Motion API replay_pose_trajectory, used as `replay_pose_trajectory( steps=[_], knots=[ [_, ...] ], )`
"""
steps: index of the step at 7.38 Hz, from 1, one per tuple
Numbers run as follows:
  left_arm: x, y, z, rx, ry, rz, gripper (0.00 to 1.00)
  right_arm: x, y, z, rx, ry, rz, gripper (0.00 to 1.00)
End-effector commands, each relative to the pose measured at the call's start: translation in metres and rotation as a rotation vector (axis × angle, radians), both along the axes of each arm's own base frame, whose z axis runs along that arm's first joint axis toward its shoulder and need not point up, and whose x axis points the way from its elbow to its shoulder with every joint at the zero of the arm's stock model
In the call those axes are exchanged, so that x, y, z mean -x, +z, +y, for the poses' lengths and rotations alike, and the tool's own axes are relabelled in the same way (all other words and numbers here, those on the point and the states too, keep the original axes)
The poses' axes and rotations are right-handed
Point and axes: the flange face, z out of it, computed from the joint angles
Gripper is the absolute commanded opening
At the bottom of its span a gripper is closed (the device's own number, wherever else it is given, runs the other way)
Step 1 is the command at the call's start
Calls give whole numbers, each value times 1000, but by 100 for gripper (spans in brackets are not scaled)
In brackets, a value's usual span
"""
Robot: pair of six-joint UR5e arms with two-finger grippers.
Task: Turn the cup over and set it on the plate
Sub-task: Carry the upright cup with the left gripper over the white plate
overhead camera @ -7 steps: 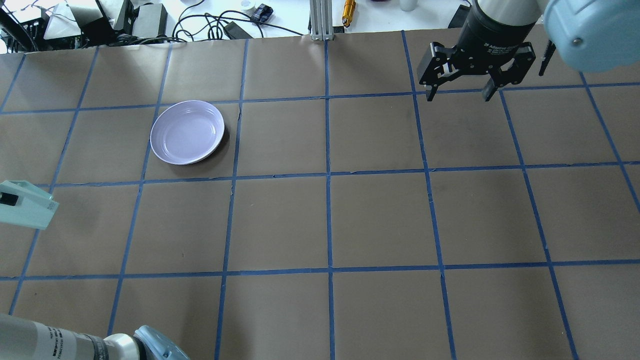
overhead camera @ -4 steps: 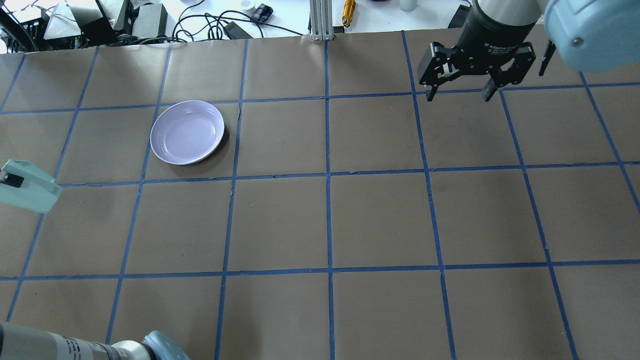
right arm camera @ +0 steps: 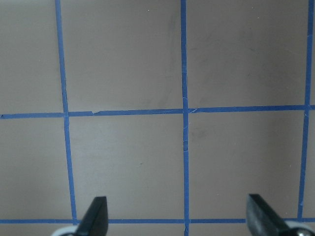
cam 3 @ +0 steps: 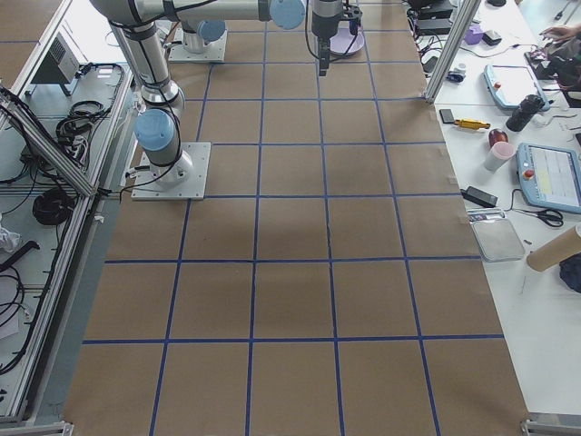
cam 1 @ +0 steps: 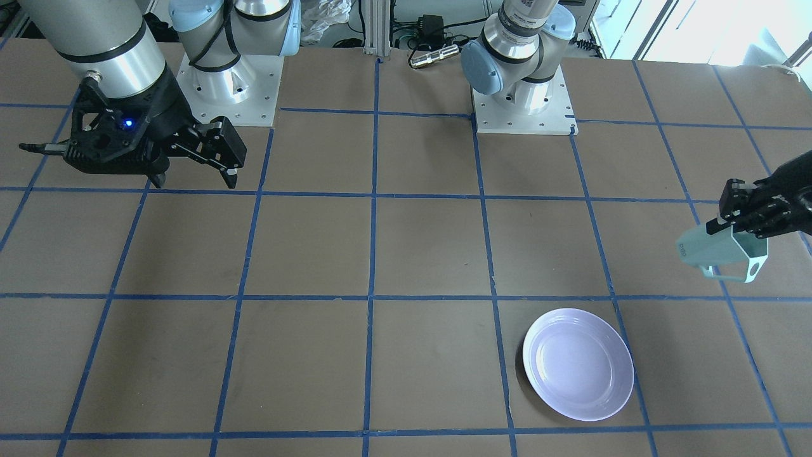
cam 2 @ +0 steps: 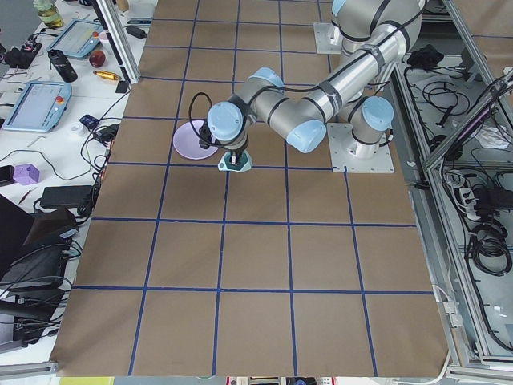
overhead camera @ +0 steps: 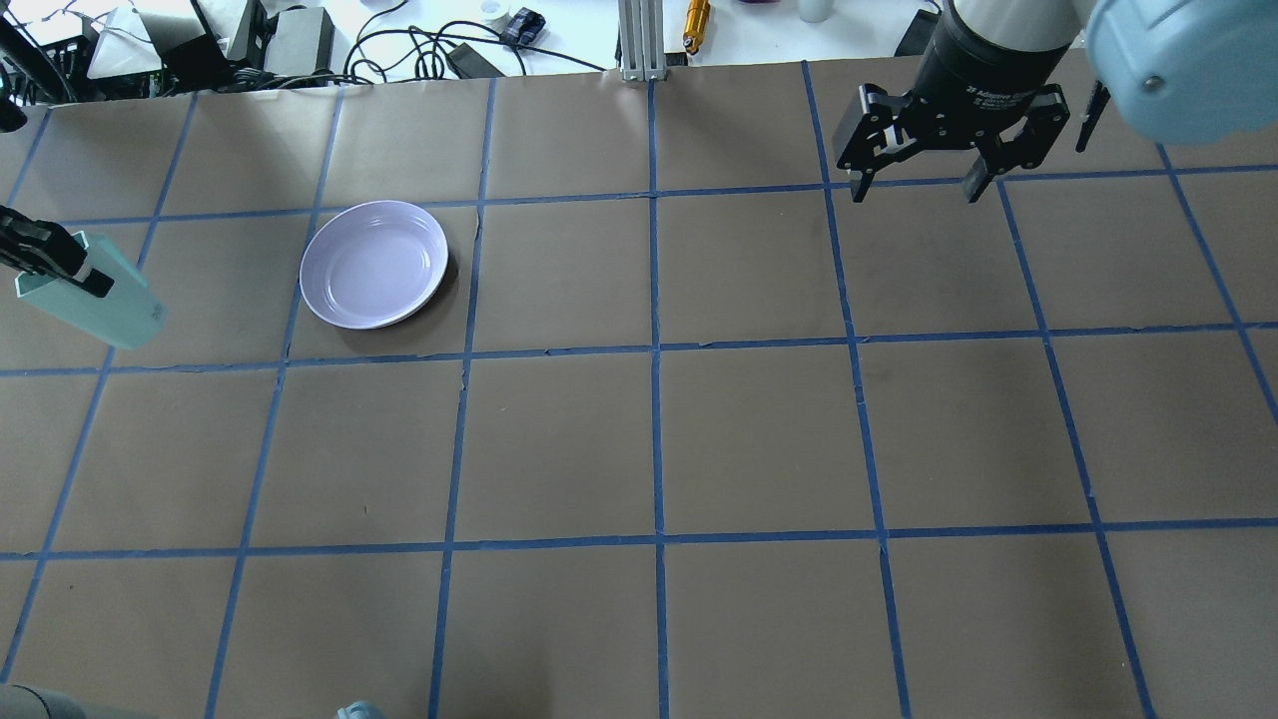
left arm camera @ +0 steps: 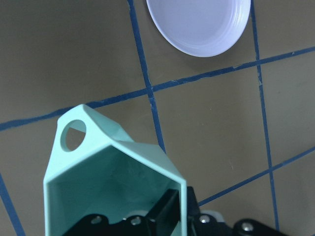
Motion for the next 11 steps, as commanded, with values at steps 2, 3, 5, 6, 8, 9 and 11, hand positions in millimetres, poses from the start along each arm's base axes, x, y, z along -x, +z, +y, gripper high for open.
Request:
replay_pose_trajectory(
  steps=[2,3,5,6,8,9,11],
  knots=[
    [89,3,-46,124,-161,-128,0,0,0,0,0,1,-1,100],
    [111,-4,-56,141,-203,-177,0,0,0,0,0,1,0,100],
    [137,-27,-78,183,-253,-192,0,0,0,0,0,1,0,100],
    [146,-40,-85,183,-264,-190,0,0,0,0,0,1,0,100],
    [184,-57,-100,212,-265,-196,0,0,0,0,0,1,0,100],
    [187,-69,-103,193,-240,-188,0,0,0,0,0,1,0,100],
    [190,-88,-107,164,-228,-180,0,0,0,0,0,1,0,100]
  ],
)
